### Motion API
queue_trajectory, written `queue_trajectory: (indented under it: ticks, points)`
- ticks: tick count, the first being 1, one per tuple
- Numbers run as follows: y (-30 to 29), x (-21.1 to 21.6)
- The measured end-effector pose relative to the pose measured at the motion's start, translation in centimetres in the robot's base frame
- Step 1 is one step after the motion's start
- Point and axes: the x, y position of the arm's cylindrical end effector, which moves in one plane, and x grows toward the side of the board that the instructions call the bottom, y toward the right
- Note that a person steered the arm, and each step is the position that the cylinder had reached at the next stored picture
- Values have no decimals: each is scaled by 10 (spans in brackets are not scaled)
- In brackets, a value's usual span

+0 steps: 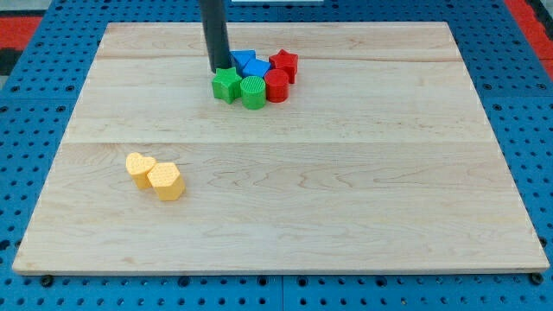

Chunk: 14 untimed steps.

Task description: Move the yellow heart slightly up

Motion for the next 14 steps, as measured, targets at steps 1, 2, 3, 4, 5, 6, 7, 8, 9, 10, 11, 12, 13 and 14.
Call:
queue_trajectory:
  ticks: [1, 2, 3, 4, 5, 6, 7, 8, 9, 10, 11, 12, 13, 14]
  points:
    - [27, 0]
    - [39, 0]
    - [27, 0]
    - [-24, -10]
    - [-92, -21]
    - [-147, 24]
    - [-168, 101]
    - [-178, 185]
    - [-173, 252]
    - [-145, 274]
    - [-123, 256]
    - [-102, 222]
    - [-92, 187]
    - [-92, 149]
